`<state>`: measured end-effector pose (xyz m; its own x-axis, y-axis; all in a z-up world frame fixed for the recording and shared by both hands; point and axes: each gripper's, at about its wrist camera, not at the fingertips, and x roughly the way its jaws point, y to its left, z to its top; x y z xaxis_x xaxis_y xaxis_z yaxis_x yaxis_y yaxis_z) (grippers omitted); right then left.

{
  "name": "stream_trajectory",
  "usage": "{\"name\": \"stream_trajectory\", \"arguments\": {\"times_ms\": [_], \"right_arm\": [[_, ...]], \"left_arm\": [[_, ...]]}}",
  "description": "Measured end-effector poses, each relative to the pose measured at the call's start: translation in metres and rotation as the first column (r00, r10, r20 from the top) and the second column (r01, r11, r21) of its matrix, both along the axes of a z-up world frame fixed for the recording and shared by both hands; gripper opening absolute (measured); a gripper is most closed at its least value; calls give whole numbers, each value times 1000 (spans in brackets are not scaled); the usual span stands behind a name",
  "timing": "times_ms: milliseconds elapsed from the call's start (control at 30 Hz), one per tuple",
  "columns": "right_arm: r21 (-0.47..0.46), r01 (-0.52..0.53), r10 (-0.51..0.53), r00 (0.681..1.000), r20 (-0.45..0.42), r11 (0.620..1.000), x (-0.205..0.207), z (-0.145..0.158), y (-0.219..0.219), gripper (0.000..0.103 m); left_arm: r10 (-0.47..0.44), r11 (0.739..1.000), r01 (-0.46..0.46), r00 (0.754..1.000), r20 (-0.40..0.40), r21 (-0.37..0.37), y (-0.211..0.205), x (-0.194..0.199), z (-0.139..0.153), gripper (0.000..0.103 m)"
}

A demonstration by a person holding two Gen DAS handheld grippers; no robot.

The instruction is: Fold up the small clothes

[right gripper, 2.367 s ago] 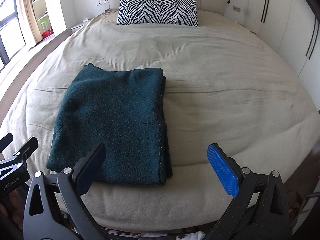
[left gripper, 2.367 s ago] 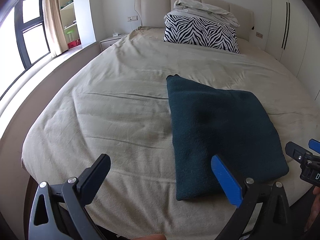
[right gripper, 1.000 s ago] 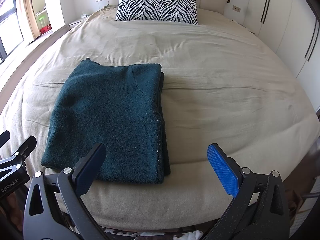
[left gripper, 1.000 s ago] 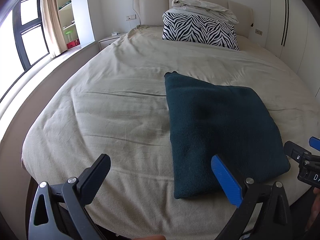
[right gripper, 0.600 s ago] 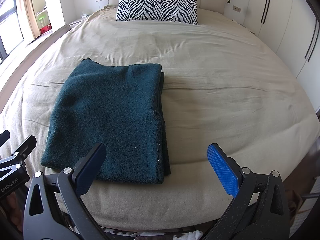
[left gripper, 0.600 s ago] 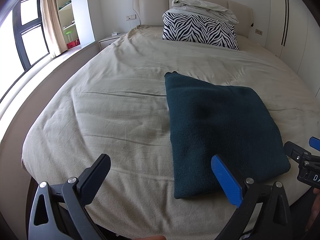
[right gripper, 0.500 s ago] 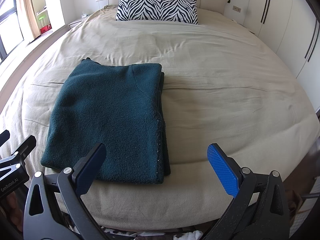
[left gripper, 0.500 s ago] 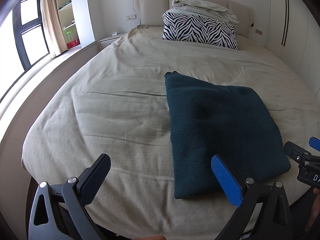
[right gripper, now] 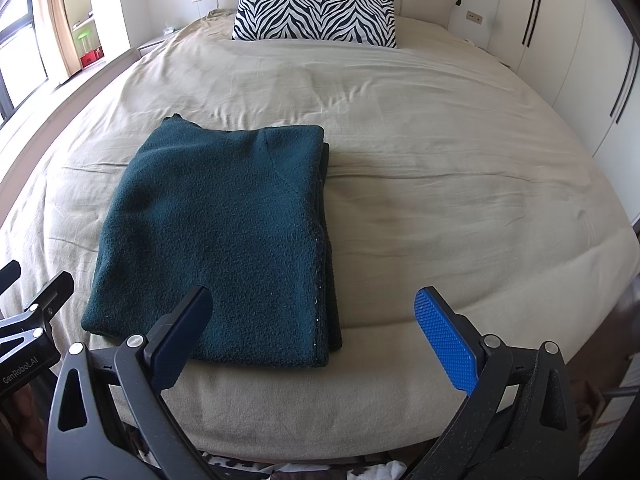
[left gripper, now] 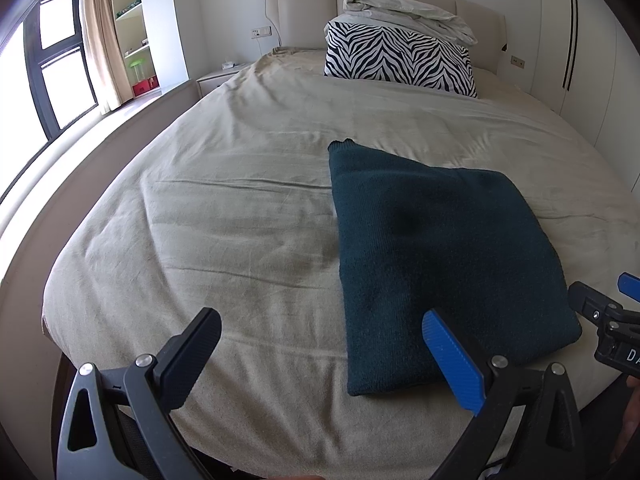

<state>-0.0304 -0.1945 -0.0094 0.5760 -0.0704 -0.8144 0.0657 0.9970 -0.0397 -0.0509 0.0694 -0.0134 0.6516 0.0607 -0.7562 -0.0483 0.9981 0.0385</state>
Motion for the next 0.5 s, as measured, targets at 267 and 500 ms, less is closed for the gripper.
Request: {"name": "stream_trajectory", "arguments": {"times_ms": [267, 500], "right_arm": [[0, 0, 0, 1000, -1, 1000, 0, 0, 0, 103], [0, -2, 2, 1000, -3, 1000, -1, -2, 1, 103]], "left_arm": [[-7, 1000, 7, 1000, -10, -3, 3, 2, -2, 103], [-12, 1000, 12, 1000, -16, -9, 4, 4, -3, 103]]}}
